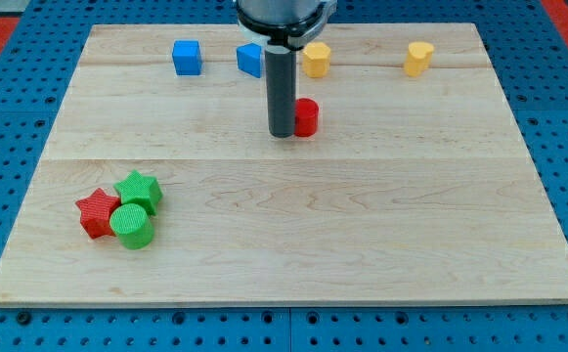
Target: Push the group of blocks a bit right
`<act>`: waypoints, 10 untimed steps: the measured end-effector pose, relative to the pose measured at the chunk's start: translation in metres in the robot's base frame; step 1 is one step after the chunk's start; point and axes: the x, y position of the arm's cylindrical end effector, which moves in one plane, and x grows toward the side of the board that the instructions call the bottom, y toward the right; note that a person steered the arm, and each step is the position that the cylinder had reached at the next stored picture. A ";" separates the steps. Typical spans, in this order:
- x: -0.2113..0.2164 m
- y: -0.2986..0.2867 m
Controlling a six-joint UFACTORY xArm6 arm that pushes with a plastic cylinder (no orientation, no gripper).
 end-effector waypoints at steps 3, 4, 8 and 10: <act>0.016 -0.100; 0.019 -0.169; 0.139 -0.258; 0.140 -0.208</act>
